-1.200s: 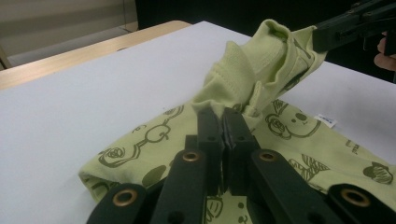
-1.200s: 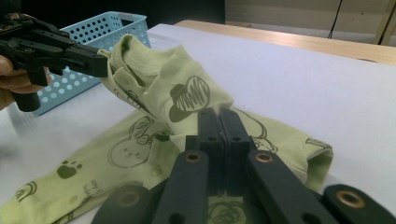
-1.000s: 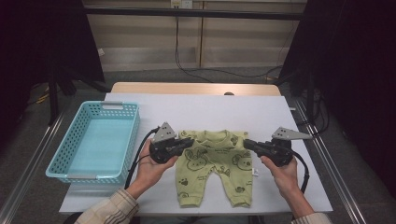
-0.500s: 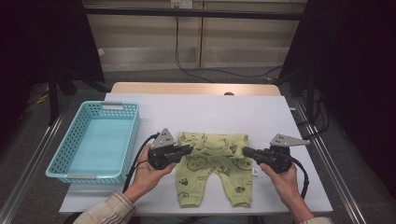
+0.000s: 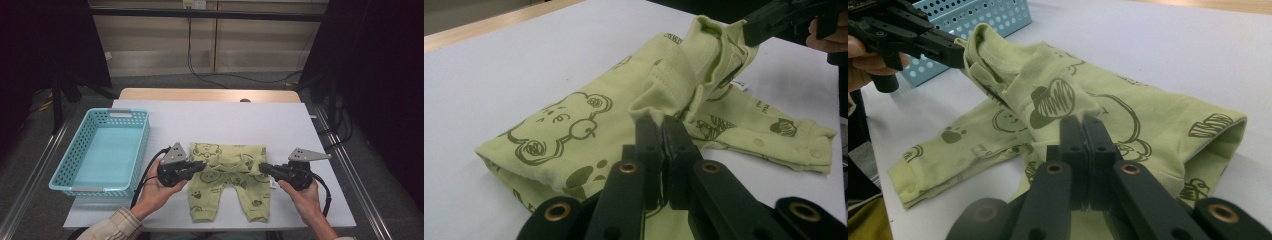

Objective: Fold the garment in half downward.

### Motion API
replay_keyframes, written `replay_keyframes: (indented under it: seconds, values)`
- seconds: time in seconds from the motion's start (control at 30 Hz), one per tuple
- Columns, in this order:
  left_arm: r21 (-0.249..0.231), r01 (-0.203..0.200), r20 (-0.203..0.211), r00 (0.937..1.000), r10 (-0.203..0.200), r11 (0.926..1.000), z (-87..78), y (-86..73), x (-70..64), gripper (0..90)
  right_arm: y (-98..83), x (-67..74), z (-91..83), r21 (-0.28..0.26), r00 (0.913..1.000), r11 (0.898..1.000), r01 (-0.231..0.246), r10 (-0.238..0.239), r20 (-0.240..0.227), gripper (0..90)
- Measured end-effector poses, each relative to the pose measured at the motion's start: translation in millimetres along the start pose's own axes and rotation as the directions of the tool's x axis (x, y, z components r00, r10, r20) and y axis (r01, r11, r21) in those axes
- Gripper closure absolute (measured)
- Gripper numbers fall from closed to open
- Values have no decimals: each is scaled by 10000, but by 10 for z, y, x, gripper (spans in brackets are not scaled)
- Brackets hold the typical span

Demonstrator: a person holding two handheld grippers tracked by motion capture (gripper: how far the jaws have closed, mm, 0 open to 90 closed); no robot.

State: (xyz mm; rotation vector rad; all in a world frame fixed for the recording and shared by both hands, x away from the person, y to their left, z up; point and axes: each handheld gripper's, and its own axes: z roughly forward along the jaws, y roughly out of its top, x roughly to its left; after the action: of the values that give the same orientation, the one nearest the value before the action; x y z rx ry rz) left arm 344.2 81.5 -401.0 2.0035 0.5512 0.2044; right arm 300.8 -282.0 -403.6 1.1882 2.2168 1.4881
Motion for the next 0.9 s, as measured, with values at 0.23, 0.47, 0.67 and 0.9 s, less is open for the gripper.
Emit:
replay_keyframes:
  seconds: [0.23, 0.47, 0.67, 0.9]
  values:
    - [161, -79, 165, 9998, 76, 9998, -23, -31, -43, 876, -48, 53, -38, 189, 9999, 9997, 125, -123, -80, 894]
    - [210, -268, 165, 9995, 264, 9994, -70, -34, -122, 875, -82, 97, -66, 291, 9999, 9995, 90, -86, -119, 893]
    - [486, -142, 296, 9995, 128, 9987, -17, -127, -135, 874, -124, 121, -63, 503, 9997, 9986, 192, -185, -143, 893]
    - [687, -191, 385, 9991, 165, 9975, -14, -170, -172, 873, -176, 183, -70, 661, 9992, 9970, 394, -387, -109, 892]
